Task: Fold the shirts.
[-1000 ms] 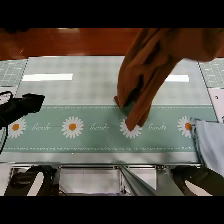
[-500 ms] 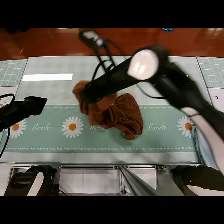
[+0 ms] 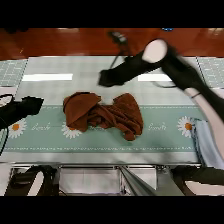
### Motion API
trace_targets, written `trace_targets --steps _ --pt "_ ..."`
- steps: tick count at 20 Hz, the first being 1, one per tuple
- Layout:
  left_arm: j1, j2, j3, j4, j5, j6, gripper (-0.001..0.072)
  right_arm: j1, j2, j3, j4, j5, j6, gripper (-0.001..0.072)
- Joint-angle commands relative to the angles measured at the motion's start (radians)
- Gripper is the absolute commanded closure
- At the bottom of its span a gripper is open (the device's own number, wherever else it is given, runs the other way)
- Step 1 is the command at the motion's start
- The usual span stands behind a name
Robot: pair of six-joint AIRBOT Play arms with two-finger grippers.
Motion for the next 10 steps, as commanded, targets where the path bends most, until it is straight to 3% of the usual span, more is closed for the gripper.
trace_targets --steps 1,3,5,8,10 --pt "0.109 -0.039 -0.001 0.016 -0.167 -0.120 0.0201 -0.241 0.214 -0.128 -0.398 0.253 0.089 0.0310" --pt "0.158 -0.143 -0.086 -0.220 -0.266 0.093 0.0202 -0.376 0.376 -0.390 -0.406 0.177 0.089 0.0316" --pt "0.159 -0.293 -0.167 -0.373 -0.275 0.270 0.0202 -0.521 0.513 -0.687 -0.212 0.047 0.048 0.0316" --pt "0.199 -0.526 -0.163 -0.352 -0.253 0.322 0.0201 -0.737 0.621 -0.990 0.126 0.050 -0.152 0.0316" --pt "0.237 -0.610 -0.158 -0.398 -0.157 0.372 0.0201 -0.823 0.651 -1.072 0.178 0.091 -0.214 0.0316"
